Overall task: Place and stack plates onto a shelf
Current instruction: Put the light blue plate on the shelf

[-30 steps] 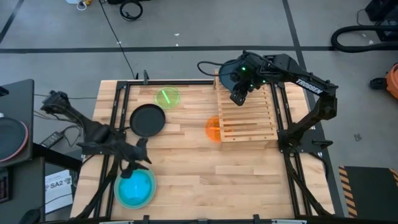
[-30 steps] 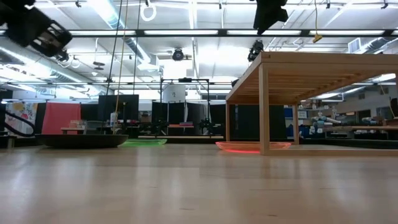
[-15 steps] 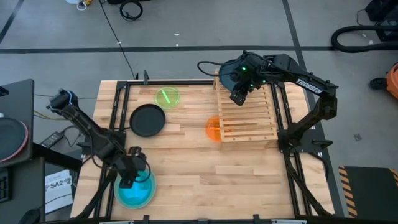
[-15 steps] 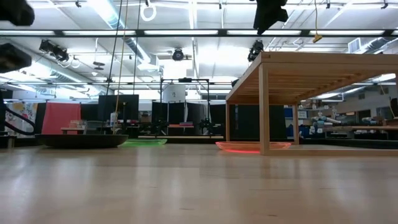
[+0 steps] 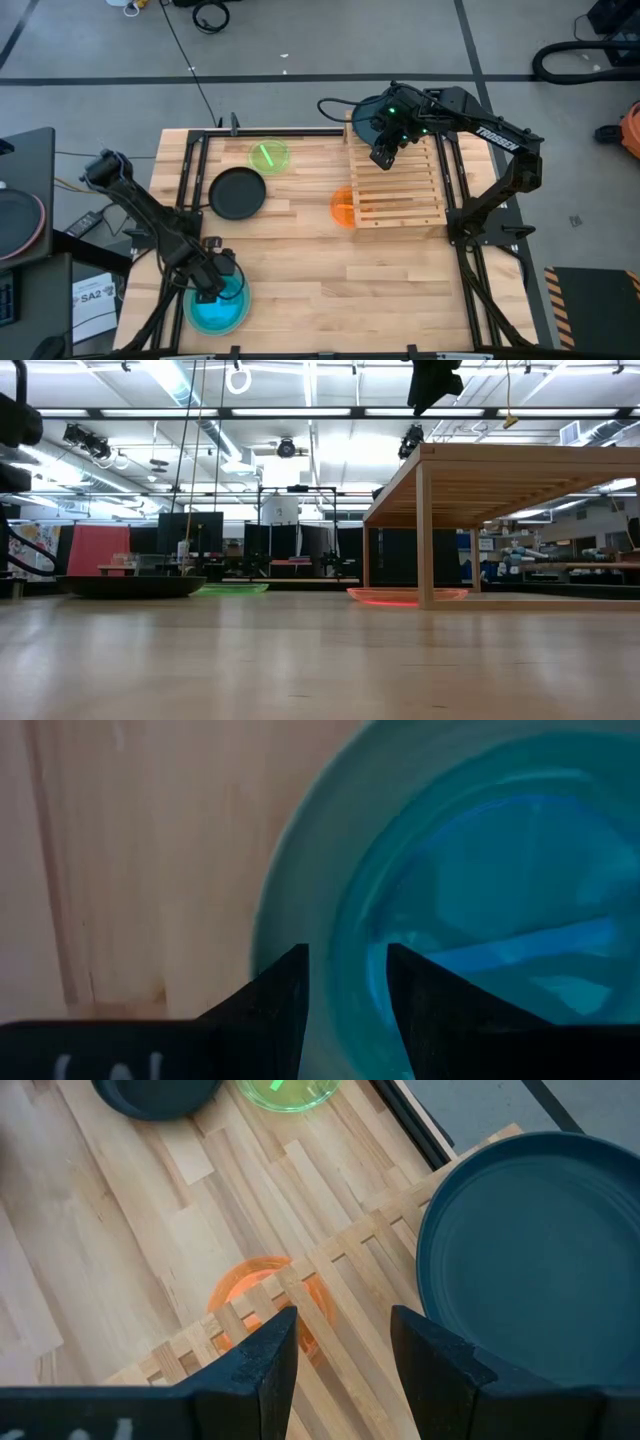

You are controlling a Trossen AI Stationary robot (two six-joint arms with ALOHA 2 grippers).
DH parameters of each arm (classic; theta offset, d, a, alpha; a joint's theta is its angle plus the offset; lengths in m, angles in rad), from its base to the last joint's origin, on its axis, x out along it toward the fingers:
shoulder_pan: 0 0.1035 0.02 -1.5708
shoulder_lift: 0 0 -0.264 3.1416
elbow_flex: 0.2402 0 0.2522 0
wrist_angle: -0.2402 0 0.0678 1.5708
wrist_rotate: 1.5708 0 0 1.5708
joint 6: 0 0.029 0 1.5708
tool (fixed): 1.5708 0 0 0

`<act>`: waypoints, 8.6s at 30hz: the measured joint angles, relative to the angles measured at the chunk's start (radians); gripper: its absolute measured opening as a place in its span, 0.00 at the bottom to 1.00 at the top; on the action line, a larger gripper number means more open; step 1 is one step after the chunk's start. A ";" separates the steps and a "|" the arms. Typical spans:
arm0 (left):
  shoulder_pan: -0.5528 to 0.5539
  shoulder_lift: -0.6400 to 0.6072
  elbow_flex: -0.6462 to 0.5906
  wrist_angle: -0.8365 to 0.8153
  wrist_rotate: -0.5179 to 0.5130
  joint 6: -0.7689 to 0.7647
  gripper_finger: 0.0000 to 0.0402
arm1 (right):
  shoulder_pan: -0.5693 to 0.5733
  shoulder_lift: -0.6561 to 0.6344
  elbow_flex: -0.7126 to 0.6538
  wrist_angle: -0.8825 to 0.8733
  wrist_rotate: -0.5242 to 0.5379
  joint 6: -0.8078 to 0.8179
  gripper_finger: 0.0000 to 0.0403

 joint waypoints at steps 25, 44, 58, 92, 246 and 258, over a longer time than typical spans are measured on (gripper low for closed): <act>0.000 0.050 0.001 0.003 0.034 -0.022 0.35 | 0.000 0.000 0.000 0.000 0.000 0.000 0.41; 0.001 0.050 0.001 0.003 0.034 -0.020 0.22 | 0.000 0.000 0.000 -0.001 0.000 0.000 0.41; 0.001 0.048 0.001 0.004 0.035 -0.022 0.02 | 0.000 0.000 0.000 -0.001 0.000 -0.001 0.41; 0.003 -0.302 0.000 0.004 -0.065 -0.022 0.00 | 0.000 0.000 0.000 0.007 0.000 -0.007 0.41; 0.912 -0.351 0.000 0.501 -0.734 0.501 0.33 | 0.166 0.327 0.000 0.827 0.521 -0.370 0.02; 0.912 -0.351 0.000 0.501 -0.733 0.501 0.33 | 0.166 0.078 0.000 0.618 0.534 -0.224 0.02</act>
